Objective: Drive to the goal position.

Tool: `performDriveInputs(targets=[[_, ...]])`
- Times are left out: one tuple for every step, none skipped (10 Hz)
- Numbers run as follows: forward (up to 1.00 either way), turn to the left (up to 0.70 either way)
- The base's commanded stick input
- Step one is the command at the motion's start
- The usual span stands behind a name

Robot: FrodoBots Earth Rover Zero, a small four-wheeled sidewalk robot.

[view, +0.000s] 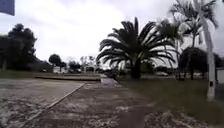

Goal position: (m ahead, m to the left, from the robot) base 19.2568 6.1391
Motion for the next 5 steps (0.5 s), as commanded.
performDriveInputs(targets=[[0.7, -0.35], [0.7, -0.35], [0.7, -0.04], [0.7, 0.0], [0.7, 0.0]])
